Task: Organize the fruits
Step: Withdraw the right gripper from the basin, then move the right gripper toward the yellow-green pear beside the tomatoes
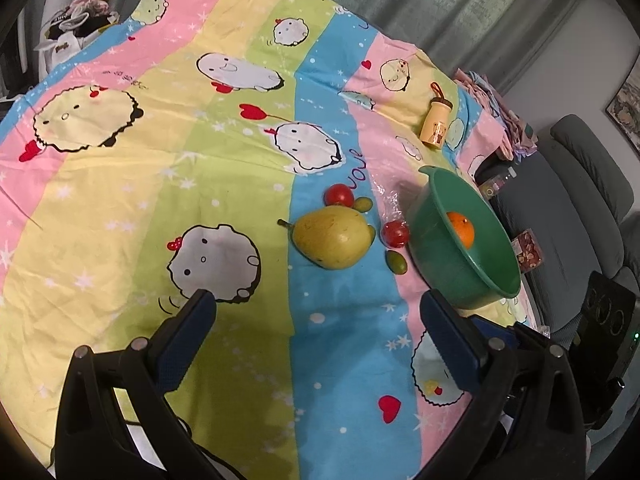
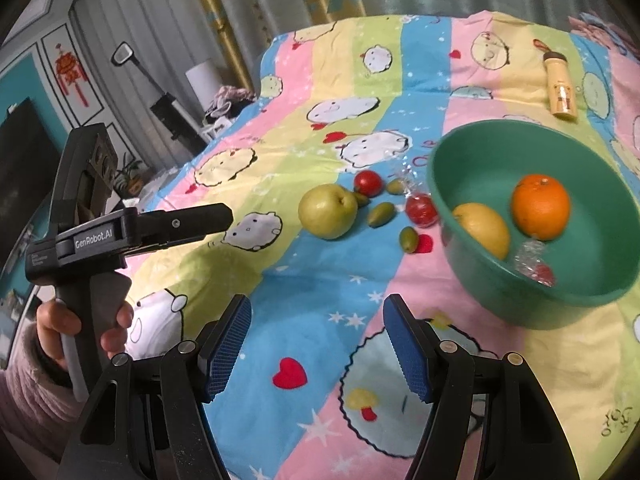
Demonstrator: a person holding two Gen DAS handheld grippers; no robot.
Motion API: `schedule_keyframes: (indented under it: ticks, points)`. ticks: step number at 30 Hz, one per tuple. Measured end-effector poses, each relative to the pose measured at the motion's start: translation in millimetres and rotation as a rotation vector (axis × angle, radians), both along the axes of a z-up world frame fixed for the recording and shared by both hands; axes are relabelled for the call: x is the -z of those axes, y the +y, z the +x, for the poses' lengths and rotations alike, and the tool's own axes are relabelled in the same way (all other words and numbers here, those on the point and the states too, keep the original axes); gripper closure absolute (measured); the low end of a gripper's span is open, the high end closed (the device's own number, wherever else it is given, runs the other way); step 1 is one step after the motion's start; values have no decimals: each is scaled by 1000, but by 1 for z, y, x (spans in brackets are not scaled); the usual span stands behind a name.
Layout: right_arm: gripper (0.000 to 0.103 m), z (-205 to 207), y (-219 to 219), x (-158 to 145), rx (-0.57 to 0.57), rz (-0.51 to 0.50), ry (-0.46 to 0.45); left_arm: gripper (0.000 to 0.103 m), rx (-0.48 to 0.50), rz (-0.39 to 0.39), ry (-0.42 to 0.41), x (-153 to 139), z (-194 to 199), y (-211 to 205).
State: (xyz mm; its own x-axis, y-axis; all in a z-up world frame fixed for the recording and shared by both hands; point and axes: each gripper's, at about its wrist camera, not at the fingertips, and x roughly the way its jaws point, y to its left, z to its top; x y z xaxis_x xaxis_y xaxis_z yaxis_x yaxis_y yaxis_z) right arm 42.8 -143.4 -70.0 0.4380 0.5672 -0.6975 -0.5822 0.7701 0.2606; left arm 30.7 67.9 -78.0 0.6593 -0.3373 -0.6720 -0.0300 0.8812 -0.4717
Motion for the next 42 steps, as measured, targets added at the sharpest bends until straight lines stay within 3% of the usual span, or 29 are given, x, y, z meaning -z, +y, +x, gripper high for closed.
schedule_keyframes:
  ticks: [14,24,35,42]
  points:
    - [34,28,45,16,-52,-60,7,1,66,-9,-40,7,22,7]
    - [34,48,61,23,-29,-93,5,1,119,-6,-55,14,45,3]
    - [34,73,87,28,-6,-189,-67,2,172,-13,-53,22,79,-8]
    - [34,87,95,33,-12,-210,-78,12,208,-13,-33,30,90,-18]
